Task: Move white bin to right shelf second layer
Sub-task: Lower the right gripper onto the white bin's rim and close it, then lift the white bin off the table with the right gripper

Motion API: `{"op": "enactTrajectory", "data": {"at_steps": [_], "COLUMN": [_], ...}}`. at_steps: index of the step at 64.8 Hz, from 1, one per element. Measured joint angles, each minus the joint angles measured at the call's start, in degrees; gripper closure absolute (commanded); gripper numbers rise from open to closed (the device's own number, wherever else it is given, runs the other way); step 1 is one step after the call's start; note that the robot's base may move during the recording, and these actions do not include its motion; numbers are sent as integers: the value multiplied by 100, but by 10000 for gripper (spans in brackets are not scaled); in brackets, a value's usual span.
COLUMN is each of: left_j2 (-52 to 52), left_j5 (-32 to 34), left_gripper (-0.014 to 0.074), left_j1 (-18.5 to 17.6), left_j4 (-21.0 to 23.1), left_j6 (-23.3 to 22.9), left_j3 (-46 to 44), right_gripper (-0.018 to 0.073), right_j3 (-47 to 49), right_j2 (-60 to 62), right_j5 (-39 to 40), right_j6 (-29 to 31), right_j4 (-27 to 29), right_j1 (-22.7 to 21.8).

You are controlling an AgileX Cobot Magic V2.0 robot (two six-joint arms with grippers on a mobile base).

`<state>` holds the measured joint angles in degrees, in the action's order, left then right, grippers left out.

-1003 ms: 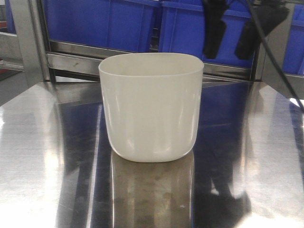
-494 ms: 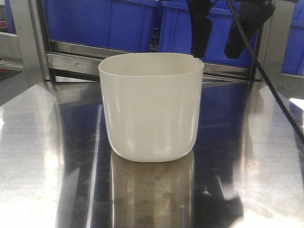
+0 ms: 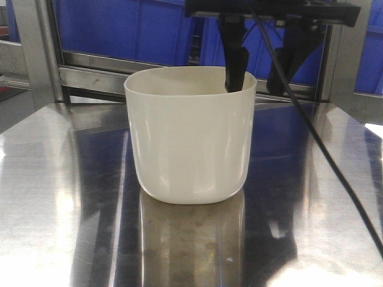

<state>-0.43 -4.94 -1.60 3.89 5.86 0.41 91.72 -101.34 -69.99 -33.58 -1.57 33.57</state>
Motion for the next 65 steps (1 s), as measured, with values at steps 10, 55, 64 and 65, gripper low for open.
{"op": "enactTrajectory", "data": {"at_steps": [10,55,64,65], "left_j2": [0,0,0,0], "left_j5": [0,0,0,0], "left_gripper": [512,512,512,512], "left_j1": [0,0,0,0], "left_j4": [0,0,0,0], "left_j6": [0,0,0,0], "left_j3": [0,0,0,0], "right_gripper": [181,254,277,281], "right_j3": [0,0,0,0], "right_j2": [-52,-250,-250,-250], "right_j5": [48,103,103,103], "right_j6": [-62,-94,-94,-94], "right_j4": [10,10,10,10], "right_j1": [8,8,8,8]}}
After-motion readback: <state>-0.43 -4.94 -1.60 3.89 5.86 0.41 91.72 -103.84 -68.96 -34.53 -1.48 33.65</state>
